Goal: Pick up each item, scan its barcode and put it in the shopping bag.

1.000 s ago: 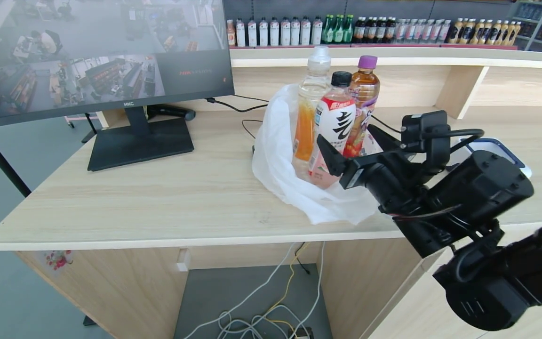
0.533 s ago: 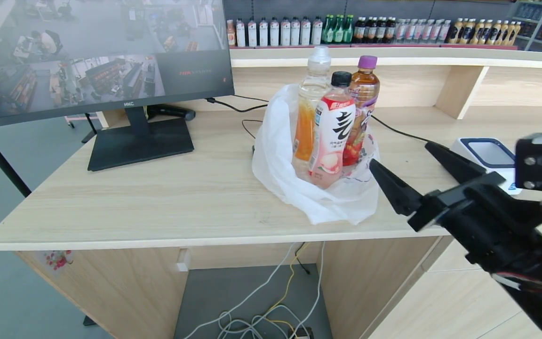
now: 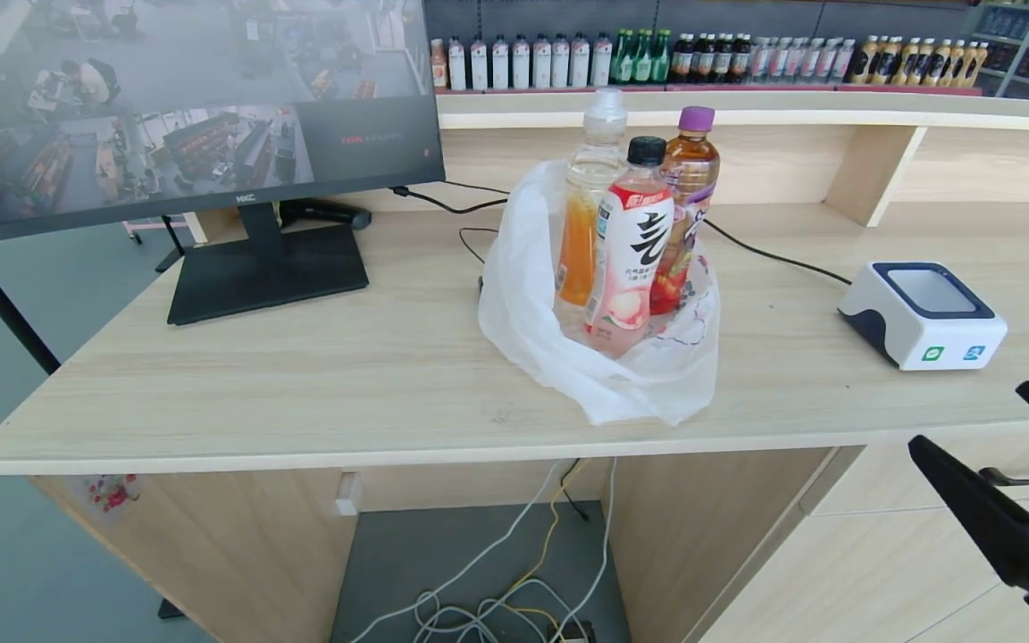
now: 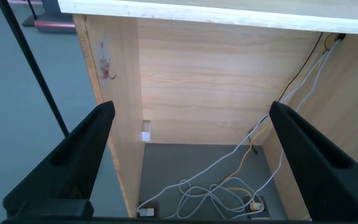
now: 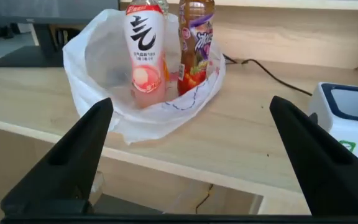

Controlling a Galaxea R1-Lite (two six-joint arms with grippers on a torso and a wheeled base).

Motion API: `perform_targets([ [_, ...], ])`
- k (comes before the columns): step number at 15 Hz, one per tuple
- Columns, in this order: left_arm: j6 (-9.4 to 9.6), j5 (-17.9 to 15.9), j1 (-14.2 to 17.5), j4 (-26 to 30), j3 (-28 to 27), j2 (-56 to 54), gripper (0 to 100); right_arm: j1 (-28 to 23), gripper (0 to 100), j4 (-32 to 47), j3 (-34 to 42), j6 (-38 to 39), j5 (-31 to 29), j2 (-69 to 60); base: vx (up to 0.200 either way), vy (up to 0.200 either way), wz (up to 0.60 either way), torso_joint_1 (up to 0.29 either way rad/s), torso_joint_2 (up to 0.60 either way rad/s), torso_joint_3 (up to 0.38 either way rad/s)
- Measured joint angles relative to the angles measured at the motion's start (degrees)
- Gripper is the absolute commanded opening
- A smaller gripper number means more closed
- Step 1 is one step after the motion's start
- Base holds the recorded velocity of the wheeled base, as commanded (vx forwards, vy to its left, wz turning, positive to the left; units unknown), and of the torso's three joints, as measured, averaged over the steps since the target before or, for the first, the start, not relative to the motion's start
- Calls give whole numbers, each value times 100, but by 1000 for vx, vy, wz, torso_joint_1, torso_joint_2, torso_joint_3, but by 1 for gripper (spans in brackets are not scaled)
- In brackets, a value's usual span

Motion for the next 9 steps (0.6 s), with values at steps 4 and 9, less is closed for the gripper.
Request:
perform_targets([
  [4,-2,0,0,0,0,0,100,55,100,3586,9,-66,163,-2111,0,0,0,0,0,0],
  [9,0,0,-2,0,0,0,100,154,100,7108,-87,-143,714,-4717,0,0,0,0,0,0],
])
